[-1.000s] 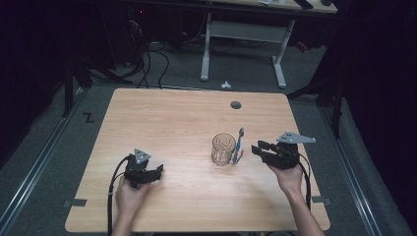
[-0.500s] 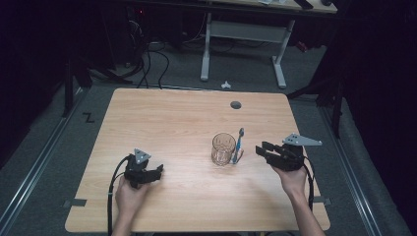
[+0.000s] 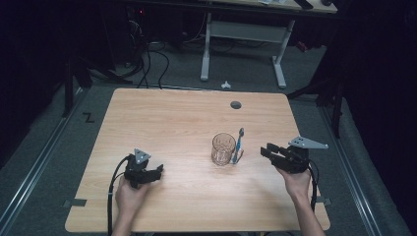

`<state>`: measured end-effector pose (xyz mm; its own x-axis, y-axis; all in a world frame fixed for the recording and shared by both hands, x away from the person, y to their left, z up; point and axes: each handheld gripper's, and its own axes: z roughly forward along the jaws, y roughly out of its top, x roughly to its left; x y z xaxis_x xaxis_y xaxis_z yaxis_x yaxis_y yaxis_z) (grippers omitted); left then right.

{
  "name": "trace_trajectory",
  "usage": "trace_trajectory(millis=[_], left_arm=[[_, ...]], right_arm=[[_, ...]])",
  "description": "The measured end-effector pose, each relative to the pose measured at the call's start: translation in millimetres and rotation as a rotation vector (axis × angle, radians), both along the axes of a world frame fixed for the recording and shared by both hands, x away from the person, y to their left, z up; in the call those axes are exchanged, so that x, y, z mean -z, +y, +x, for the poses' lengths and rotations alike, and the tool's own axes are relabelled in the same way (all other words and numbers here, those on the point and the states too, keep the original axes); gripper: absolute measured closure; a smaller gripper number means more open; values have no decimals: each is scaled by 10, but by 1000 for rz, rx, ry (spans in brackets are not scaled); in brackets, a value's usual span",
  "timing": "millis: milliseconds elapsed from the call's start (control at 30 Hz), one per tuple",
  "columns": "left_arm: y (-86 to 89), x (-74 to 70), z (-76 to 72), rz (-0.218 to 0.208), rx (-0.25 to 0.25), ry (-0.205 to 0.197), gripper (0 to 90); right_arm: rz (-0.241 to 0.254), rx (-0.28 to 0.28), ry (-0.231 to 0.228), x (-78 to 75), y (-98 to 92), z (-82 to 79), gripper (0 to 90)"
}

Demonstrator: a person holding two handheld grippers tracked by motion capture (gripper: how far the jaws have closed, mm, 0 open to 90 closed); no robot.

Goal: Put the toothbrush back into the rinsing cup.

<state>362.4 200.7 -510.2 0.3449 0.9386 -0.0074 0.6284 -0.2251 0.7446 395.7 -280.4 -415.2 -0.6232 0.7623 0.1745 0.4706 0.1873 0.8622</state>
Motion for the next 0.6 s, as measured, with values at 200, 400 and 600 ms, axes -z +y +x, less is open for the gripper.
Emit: trace_trajectory(millis=[200,400,600], left_arm=[[0,0,0,0,0,0,261],[0,0,0,0,0,0,261],[-1,0,0,-1,-1,0,261]], right_arm=[[1,5,-2,11,-25,-10,600],[8,16,6,53,-52,-23,601],[7,27,16,107,-77,-27,601]])
